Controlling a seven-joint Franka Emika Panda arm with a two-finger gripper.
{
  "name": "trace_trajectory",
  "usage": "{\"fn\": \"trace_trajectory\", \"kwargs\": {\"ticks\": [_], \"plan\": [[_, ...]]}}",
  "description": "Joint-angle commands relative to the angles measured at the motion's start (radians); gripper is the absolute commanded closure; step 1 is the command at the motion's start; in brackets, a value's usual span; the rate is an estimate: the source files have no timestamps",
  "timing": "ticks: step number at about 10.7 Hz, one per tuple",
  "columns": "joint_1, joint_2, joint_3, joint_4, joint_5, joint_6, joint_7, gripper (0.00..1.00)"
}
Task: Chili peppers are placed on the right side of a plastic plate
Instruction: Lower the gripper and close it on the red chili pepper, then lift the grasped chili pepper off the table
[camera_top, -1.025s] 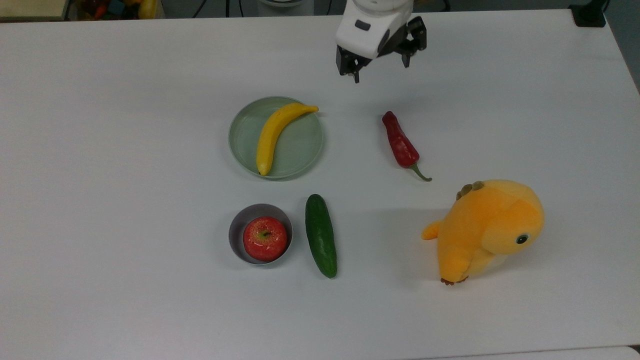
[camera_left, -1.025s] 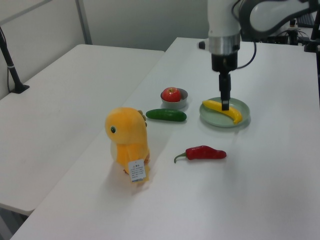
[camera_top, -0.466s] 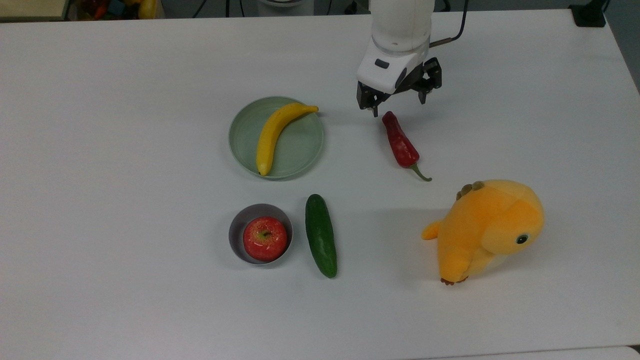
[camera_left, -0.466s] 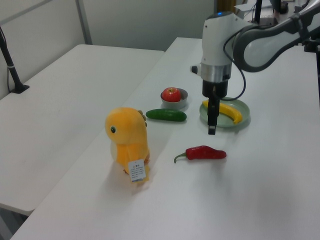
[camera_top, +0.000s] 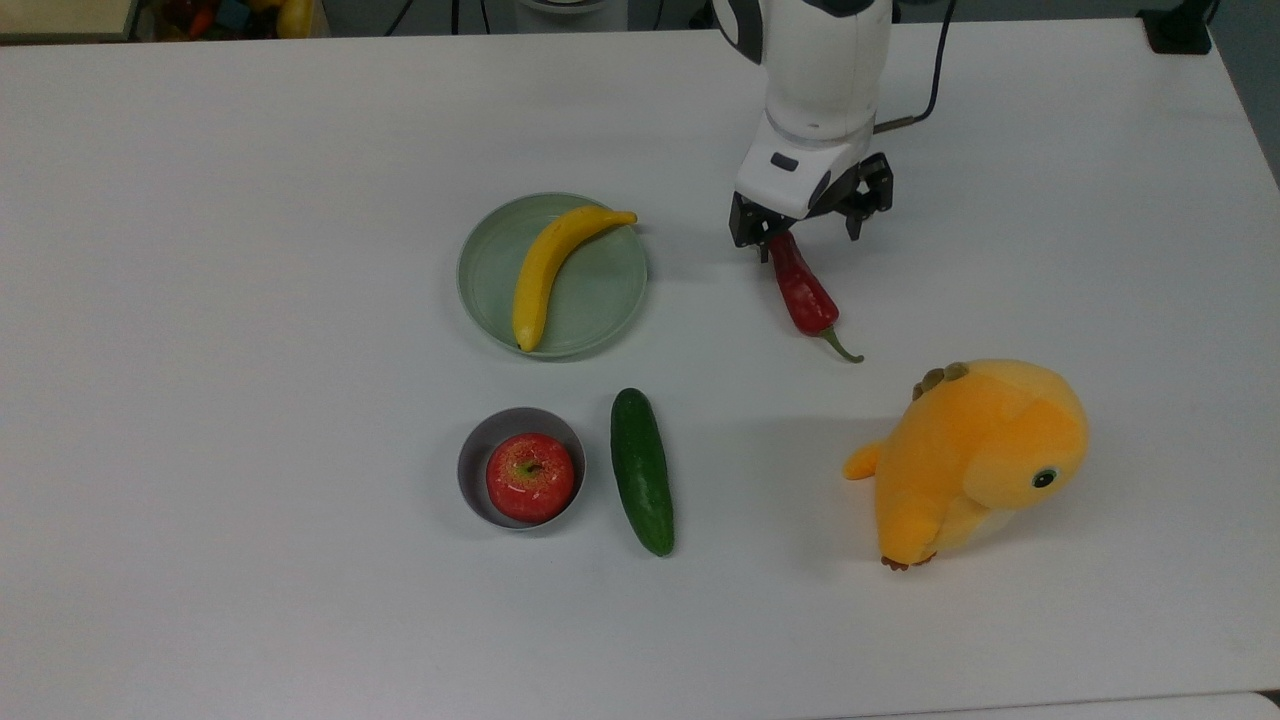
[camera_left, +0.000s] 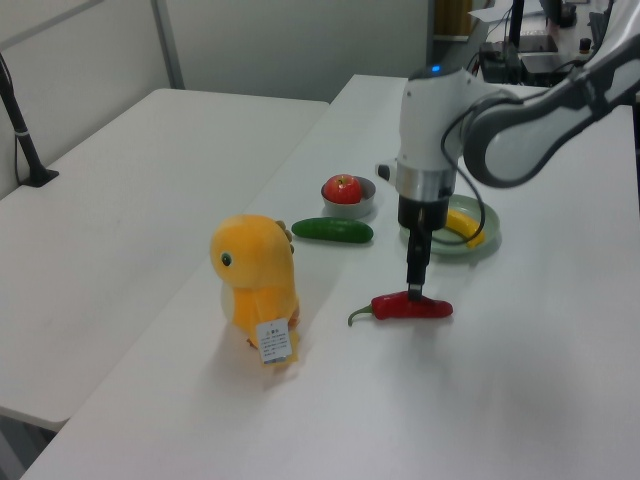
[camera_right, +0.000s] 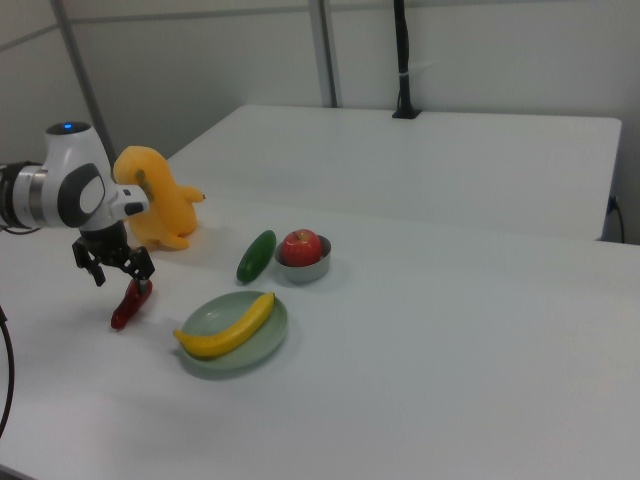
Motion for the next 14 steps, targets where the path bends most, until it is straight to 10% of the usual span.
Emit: {"fn": "trace_trajectory", "kwargs": {"ticks": [1, 4, 9, 14], "plan": [[0.020, 0.048, -0.005, -0.012, -0.074, 0.089, 0.094, 0.00], [0.023, 0.069, -0.005, -0.012, -0.105, 0.106, 0.095, 0.04], [0.013, 0.056, -0.005, -0.009, -0.110, 0.088, 0.095, 0.87], [0.004, -0.055, -0.005, -0.003, -0.104, -0.033, 0.095, 0.89]]}}
